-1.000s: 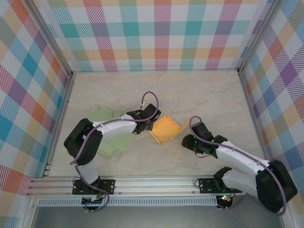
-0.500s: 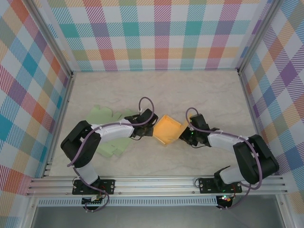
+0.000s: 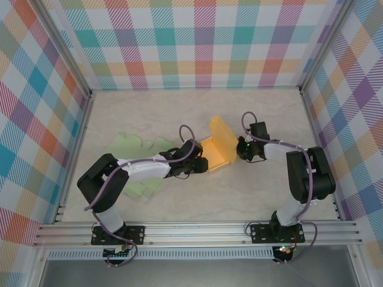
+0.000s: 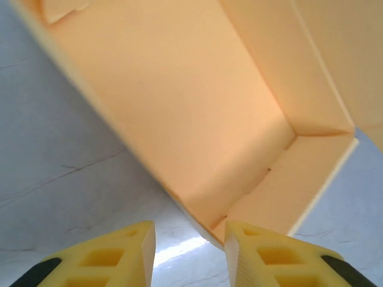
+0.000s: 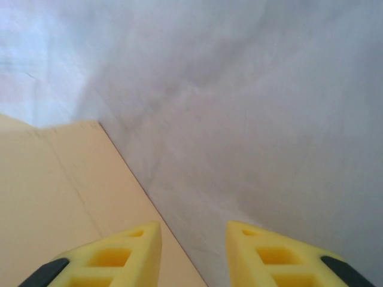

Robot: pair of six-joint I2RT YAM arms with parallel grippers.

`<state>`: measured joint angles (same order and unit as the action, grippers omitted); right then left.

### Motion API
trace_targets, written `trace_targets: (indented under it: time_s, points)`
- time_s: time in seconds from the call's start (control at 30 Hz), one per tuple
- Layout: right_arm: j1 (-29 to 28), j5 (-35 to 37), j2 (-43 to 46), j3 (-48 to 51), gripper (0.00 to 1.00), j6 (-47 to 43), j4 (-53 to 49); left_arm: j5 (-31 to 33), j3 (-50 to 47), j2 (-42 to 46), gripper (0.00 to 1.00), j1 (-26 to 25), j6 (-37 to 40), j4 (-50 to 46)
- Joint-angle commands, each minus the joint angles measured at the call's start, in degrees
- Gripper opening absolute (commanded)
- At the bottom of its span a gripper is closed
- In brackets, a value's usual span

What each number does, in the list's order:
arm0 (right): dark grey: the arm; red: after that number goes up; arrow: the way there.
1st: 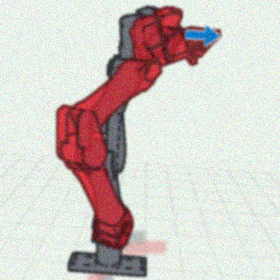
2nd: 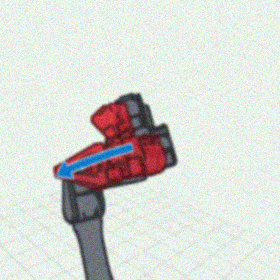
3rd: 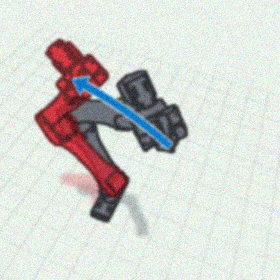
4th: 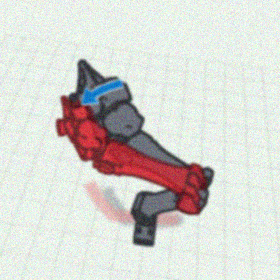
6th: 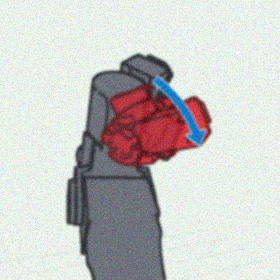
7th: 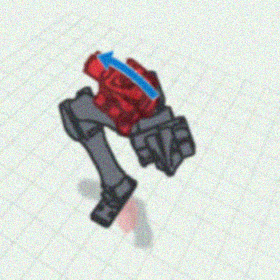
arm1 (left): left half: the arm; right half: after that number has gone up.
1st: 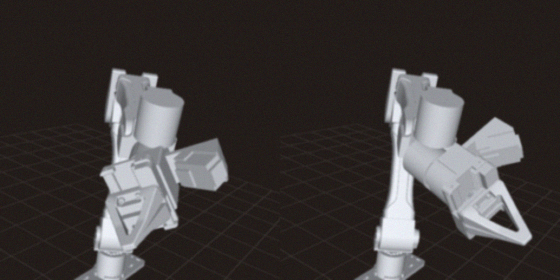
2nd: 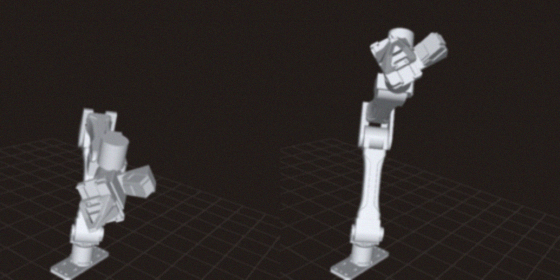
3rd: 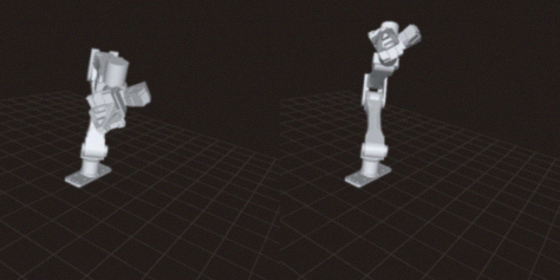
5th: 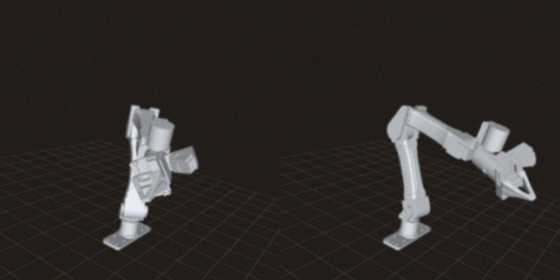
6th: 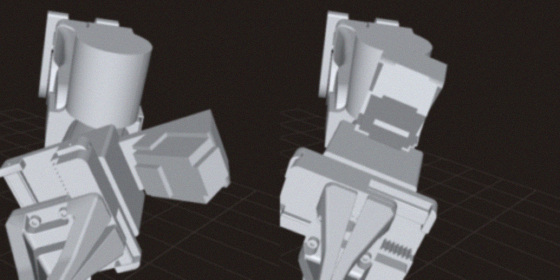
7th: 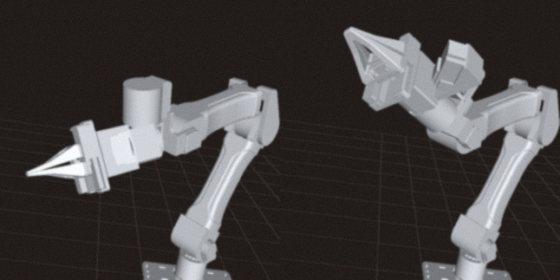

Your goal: Fold the paper box

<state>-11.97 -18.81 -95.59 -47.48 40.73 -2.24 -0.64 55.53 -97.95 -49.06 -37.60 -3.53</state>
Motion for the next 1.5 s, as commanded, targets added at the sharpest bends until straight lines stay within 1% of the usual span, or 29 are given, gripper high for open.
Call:
trace_targets:
  time_s: [0.0,0.1,0.17,0.2,0.3,0.33,0.43,0.47,0.5,0.53,0.57,0.7,0.83,1.03,1.2,1.27,1.37,1.47]
  points:
    - [1.35,2.13,3.44,-2.91,0.37,-5.28,-7.00,2.42,-1.61,4.56,0.36,-0.39,-0.54,1.65]
    - [1.86,8.61,8.95,-2.98,0.41,-7.51,-13.75,9.77,-1.29,8.63,0.38,0.09,4.14,-3.25]
    - [1.84,11.87,13.24,-2.13,0.46,-8.54,-17.45,15.73,0.11,10.59,0.40,0.95,8.98,-6.91]
    - [1.85,13.44,15.87,-1.32,0.49,-8.81,-19.14,17.86,0.99,11.30,0.42,1.62,12.42,-8.13]
    - [1.86,17.20,23.54,1.21,0.59,-8.92,-23.16,20.39,3.74,10.86,0.47,3.84,24.61,-8.26]
    - [1.82,18.29,26.11,1.93,0.63,-8.91,-24.75,20.93,4.94,9.95,0.49,4.21,28.90,-7.88]
    - [1.86,20.50,33.31,3.04,0.75,-8.96,-29.35,19.67,8.40,5.80,0.53,5.26,40.64,-6.26]
    - [1.84,20.96,35.32,3.16,0.80,-9.05,-30.65,19.26,9.65,4.36,0.53,5.44,43.20,-5.93]
    - [1.86,21.25,37.63,3.14,0.86,-9.09,-31.97,18.25,11.00,2.25,0.54,5.84,45.62,-5.81]
    - [1.85,21.70,39.63,3.07,0.97,-9.16,-33.47,17.32,12.28,0.39,0.54,6.11,47.73,-5.79]
    - [1.86,21.88,41.27,2.87,1.00,-9.25,-34.59,16.86,13.42,-1.16,0.54,6.34,49.25,-5.70]
    - [1.82,22.86,46.19,1.80,1.00,-9.35,-38.49,16.42,19.41,-8.37,0.55,6.52,54.90,-8.65]
    - [1.86,22.26,47.70,1.34,1.00,-8.96,-39.65,16.44,23.01,-12.72,0.53,6.52,56.96,-9.04]
    - [1.85,22.03,47.46,1.08,1.00,-8.15,-39.42,20.05,26.00,-16.89,0.49,6.58,57.95,-10.31]
    - [1.81,21.84,47.58,0.35,1.00,-8.21,-39.36,18.62,25.89,-17.45,0.40,6.50,55.36,-10.45]
    - [1.86,21.80,47.61,0.03,1.00,-8.34,-39.39,18.93,25.86,-17.58,0.39,6.35,54.04,-10.62]
    - [1.86,21.79,47.63,-0.32,1.00,-8.57,-39.39,19.66,25.65,-17.44,0.33,6.08,51.74,-10.51]
    - [1.81,21.51,47.60,-0.50,1.00,-8.76,-39.17,20.86,25.60,-17.62,0.34,5.69,50.04,-11.18]
